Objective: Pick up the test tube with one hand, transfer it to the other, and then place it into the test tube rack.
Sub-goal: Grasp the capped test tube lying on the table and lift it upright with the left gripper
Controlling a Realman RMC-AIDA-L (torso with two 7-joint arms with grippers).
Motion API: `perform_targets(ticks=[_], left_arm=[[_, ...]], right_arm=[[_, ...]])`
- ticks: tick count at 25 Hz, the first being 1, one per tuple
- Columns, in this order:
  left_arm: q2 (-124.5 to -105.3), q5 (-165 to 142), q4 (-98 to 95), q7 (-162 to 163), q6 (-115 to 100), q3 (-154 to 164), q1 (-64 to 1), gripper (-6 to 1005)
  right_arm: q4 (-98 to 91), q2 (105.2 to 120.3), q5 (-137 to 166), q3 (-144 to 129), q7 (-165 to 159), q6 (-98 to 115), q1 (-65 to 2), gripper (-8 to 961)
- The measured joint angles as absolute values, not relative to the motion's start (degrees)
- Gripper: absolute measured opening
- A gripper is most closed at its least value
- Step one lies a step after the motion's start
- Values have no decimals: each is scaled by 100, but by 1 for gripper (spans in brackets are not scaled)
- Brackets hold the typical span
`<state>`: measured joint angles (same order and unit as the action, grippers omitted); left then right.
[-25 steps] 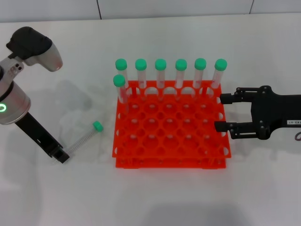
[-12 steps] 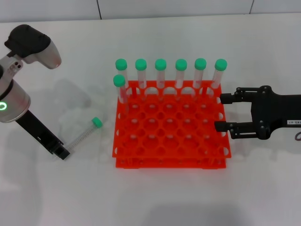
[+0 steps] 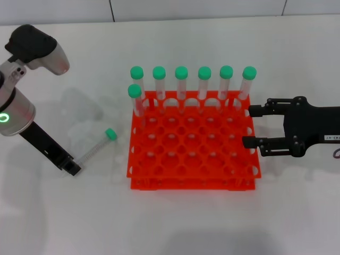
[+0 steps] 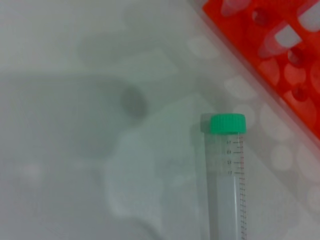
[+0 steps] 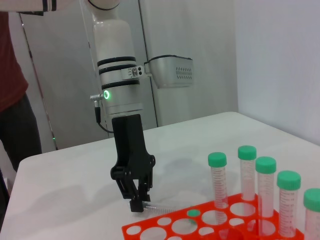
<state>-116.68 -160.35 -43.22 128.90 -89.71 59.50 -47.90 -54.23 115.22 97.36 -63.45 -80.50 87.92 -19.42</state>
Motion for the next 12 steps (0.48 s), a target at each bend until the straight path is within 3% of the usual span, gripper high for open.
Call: perform_targets(ticks=[5,12], left_arm=[[-11664,-15858,-4433,12848,-8890,5917,-4738,205],[-11629,-15070,-5466,12672,-8860,5599,-4088,209]], right_arm=[[-5423,11522,9730,-6331,-8051,8778,-1942,627],[-5422,11522,9647,-6318,-8029,8753,-1948,624]])
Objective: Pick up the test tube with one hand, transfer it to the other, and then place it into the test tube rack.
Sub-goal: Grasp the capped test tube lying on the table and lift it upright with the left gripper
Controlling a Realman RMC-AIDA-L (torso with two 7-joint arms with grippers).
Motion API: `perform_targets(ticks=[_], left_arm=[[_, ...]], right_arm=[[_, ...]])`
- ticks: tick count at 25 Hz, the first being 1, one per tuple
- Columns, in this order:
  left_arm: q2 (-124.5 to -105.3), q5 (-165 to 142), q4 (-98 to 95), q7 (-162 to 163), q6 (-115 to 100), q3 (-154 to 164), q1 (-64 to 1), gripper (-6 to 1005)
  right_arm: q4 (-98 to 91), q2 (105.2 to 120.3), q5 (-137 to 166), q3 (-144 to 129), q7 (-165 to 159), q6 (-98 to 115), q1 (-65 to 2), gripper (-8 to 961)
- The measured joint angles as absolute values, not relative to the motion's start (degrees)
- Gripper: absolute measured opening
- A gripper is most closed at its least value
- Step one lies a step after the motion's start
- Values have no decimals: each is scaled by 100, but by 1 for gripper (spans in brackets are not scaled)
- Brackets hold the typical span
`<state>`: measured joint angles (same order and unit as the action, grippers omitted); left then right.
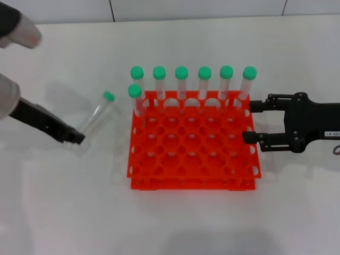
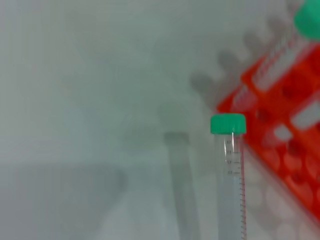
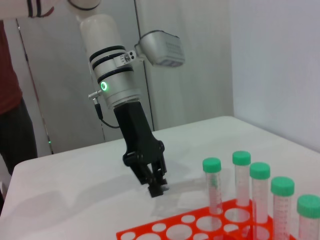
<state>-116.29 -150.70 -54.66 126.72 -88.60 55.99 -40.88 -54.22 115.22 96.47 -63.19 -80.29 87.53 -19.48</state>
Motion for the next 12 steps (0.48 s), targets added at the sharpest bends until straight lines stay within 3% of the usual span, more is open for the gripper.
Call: perform_targets(ticks=[12], left_arm=[[-11645,-13449,-6789,12081,-8803,5172,-3217,217]], right_arm=[[-5406,11522,9574,-6319,-7989,8685,-1952,619]])
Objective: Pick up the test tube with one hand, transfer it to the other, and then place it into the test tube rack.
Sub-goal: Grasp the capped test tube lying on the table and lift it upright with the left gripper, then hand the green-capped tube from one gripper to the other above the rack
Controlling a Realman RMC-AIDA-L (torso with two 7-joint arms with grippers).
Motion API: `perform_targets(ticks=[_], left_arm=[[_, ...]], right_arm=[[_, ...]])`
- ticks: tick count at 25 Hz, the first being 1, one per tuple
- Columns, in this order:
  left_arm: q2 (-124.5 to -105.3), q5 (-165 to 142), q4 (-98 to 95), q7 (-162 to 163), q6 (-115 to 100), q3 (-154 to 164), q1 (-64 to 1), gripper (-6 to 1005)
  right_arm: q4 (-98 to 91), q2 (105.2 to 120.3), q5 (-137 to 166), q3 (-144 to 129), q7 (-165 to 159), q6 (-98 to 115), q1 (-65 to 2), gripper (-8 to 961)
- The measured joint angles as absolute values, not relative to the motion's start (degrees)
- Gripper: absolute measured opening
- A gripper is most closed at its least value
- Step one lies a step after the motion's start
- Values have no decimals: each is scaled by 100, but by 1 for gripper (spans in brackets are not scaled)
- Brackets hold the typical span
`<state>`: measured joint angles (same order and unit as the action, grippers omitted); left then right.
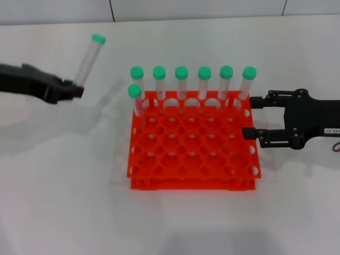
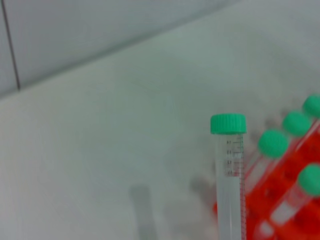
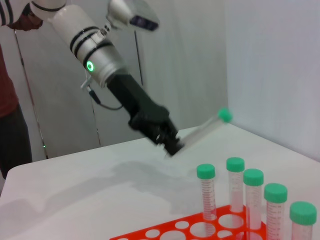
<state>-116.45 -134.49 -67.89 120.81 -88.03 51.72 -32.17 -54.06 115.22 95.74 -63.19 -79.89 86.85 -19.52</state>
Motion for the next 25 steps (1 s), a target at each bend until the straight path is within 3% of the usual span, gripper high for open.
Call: perform_targets(ticks=[12,25], left_arm=[[-11688,-11846,-6292,10715,-8248,5001,-3265,224],[-11898,-10682,-5303,8926,-8194,5089,-3402,232]], right_arm=[[-5340,11522,9496,-6319,-7988,8603,-1996,615],[-5370,11522,9481,-6319,-7980,8543,-2004,609]])
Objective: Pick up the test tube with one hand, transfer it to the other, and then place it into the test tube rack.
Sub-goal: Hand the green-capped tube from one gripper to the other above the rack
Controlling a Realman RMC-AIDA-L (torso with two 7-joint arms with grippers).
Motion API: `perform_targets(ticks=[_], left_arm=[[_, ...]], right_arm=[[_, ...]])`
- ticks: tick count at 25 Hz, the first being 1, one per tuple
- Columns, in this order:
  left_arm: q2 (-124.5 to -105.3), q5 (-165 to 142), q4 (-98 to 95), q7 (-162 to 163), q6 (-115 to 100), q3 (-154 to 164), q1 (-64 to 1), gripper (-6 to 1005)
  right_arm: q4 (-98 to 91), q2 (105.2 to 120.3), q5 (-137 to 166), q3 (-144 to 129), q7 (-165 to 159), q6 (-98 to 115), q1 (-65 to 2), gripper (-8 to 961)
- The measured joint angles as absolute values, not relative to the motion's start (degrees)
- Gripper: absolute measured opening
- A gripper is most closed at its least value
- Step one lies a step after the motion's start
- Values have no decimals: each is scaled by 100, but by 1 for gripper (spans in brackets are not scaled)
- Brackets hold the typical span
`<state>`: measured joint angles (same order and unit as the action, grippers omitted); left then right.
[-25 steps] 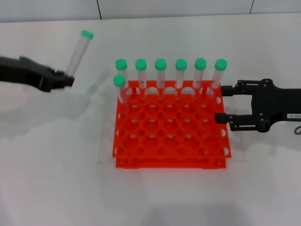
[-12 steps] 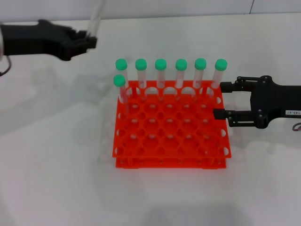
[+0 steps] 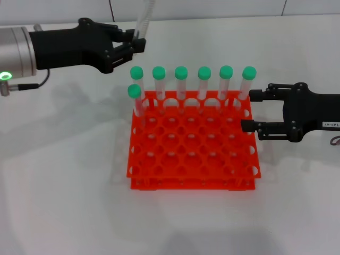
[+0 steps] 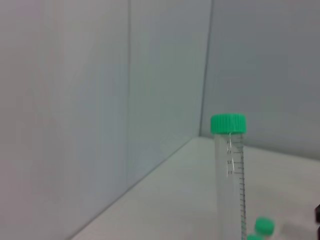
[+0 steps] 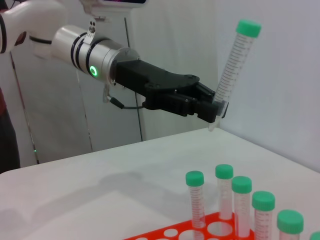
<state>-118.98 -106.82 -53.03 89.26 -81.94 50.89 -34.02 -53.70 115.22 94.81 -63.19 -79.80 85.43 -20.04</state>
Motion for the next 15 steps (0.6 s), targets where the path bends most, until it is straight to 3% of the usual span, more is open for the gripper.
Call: perform_targets(ticks=[15], left_arm=[[-11901,-10086,-4363,7685,-8235,5180,-3475,241]], right_arm=[[-5412,11523,9356,-6230,-7986,8509,-2088,603]])
